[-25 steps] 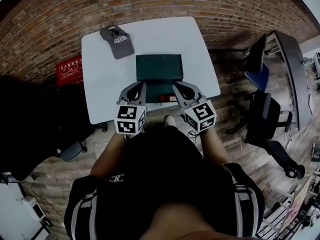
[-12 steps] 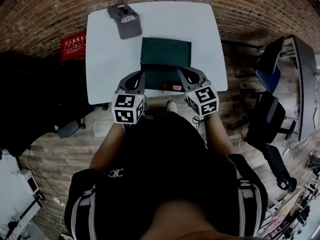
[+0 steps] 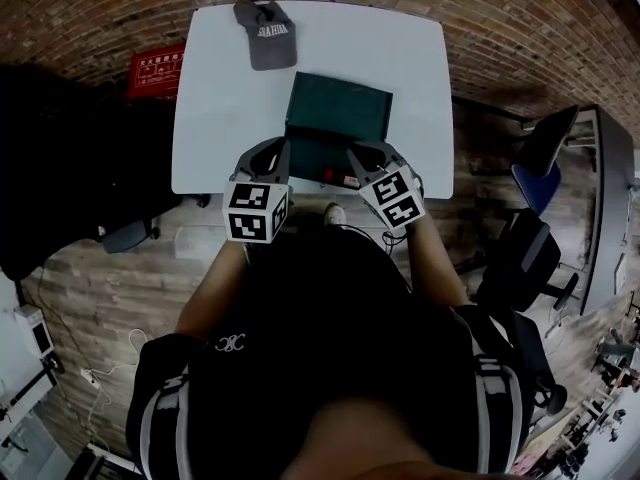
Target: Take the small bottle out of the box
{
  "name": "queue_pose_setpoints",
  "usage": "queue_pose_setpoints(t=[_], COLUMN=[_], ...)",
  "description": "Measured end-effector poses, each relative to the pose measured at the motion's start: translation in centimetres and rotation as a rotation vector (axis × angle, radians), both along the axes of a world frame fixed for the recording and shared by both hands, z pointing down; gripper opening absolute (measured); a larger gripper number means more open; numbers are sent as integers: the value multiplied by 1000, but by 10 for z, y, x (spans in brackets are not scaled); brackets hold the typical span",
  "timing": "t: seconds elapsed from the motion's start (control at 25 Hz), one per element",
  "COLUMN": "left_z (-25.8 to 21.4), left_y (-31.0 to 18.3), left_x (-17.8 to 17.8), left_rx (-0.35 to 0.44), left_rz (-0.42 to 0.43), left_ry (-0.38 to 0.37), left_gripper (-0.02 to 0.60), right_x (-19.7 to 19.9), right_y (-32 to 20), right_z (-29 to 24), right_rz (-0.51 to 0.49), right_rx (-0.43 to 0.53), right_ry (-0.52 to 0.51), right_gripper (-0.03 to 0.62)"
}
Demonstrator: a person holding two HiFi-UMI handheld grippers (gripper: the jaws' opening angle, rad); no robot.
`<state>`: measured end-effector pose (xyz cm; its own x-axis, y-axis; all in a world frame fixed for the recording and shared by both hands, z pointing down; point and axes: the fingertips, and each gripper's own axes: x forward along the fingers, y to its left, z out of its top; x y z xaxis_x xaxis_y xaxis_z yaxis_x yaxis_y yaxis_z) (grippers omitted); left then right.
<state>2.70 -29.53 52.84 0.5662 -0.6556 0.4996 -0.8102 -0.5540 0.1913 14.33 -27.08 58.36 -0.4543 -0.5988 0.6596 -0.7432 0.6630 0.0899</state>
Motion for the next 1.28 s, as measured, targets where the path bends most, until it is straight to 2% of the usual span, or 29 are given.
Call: queue_pose_setpoints(t=[0.32,0.44,0.56,0.64,0.76,0.88,1.08,1.28], left_z=[8,10,12,13,12,11,12,14], left_y=[1,2,3,3,4,4,6,6], left_x=[-20,-28,-35,-39,-41,-44,-55,-66], left_rx=[-24,-30,-32,-33,-35,-31,-37,-47], left_rz=[-81,-103,-122,-139,-150,-154,-172,-181], left_ry=[-18,-23,-23,-17,-8,-10,-19,-27], left_gripper=[12,13,12,12,12,12,12,12], right_x=[-8,-12,-14,-16,-18,-17,-17,-26], right_y=[1,7,20,30,43,50,51,46], right_z=[37,52,69,77,86,97,113,119], right_rz=[-150,-244,-344,-382,-418,-448,-451,-449], right_rx=[-82,-118,-200,-284,-395,-453,-491,-499], right_ry=[106,169,204,169,130,172,203,190], right_gripper=[32,32,34,34,54,108,118,127])
